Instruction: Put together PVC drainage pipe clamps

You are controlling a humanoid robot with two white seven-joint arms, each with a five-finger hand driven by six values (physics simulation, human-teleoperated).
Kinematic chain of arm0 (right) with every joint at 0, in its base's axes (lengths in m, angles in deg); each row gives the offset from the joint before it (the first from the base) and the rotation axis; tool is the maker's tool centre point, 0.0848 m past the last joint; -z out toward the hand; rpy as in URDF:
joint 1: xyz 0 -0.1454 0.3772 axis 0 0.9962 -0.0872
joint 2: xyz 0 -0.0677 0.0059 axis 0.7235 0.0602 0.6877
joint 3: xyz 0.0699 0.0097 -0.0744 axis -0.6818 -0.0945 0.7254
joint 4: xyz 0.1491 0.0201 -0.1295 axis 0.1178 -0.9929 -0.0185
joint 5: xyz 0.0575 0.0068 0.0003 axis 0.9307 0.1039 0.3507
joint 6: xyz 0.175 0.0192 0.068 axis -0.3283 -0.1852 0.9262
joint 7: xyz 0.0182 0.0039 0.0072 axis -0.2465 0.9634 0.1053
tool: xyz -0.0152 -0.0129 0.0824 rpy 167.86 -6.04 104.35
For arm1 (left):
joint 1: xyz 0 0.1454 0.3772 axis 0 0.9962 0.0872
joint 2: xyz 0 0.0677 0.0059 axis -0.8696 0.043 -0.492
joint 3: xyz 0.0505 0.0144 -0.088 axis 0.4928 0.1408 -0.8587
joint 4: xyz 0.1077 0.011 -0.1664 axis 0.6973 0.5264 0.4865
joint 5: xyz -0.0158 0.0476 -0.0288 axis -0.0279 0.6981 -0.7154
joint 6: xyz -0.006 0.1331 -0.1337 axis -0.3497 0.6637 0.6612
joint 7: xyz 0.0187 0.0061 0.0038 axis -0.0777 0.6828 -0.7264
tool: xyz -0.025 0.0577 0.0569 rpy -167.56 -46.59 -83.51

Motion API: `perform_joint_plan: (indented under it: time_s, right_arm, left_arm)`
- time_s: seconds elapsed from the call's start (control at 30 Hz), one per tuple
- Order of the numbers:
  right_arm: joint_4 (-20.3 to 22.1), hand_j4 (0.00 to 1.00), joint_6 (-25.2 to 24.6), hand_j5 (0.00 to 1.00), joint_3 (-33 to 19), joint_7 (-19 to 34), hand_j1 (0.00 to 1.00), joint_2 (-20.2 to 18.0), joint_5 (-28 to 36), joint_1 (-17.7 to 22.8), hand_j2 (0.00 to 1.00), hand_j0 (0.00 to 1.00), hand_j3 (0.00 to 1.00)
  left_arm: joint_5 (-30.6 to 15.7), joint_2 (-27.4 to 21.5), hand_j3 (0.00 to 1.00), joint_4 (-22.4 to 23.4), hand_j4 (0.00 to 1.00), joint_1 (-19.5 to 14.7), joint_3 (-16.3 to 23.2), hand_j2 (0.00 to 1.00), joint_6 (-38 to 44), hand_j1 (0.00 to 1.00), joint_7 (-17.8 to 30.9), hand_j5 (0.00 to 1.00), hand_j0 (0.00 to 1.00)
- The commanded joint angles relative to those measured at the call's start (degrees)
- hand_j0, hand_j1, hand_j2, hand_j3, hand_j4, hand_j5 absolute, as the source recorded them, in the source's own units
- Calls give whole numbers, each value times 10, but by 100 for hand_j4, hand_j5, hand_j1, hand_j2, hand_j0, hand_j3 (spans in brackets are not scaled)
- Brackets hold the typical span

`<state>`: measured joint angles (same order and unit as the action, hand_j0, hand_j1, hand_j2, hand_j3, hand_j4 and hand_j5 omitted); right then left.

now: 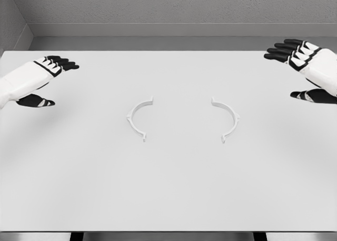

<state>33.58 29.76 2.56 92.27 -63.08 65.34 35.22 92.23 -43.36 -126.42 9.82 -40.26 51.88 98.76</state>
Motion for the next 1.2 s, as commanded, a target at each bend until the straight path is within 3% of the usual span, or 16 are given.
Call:
perform_joint_plan:
  time_s: [0.0,0.17,0.23,0.3,0.5,0.67,0.77,0.93,1.17]
  right_arm:
    - [6,100,-1,100,2,0,100,1,-13,0,100,100,100]
    - [4,100,-1,100,3,2,100,1,-8,-7,100,100,100]
    - [-29,100,-1,100,8,60,100,47,-55,-41,100,100,100]
    - [-60,100,-1,100,8,63,100,105,-136,-72,100,100,100]
    - [-135,100,-1,100,44,63,100,135,-163,-81,100,100,100]
    - [-116,100,-1,100,80,62,100,138,-161,-77,100,100,100]
    - [-82,100,-1,100,82,62,100,138,-157,-62,100,100,100]
    - [-80,100,-1,100,82,34,100,152,-155,-47,100,100,100]
    - [-82,100,-1,100,83,39,100,152,-157,-31,100,100,100]
  left_arm:
    - [-1,5,100,1,100,0,0,100,1,100,0,100,100]
    - [16,32,100,8,100,-3,0,100,1,100,4,100,100]
    - [52,57,100,8,100,-7,0,100,1,100,4,100,100]
    - [70,73,100,8,100,-7,1,100,1,100,4,100,100]
    - [92,99,100,7,100,-22,32,100,1,100,4,100,100]
    - [117,135,100,10,100,-36,53,100,1,100,4,100,100]
    - [117,149,100,45,100,-58,72,100,1,100,8,100,100]
    - [117,167,100,82,100,-81,91,100,1,100,8,100,100]
    - [117,188,100,99,100,-88,99,100,1,100,12,100,100]
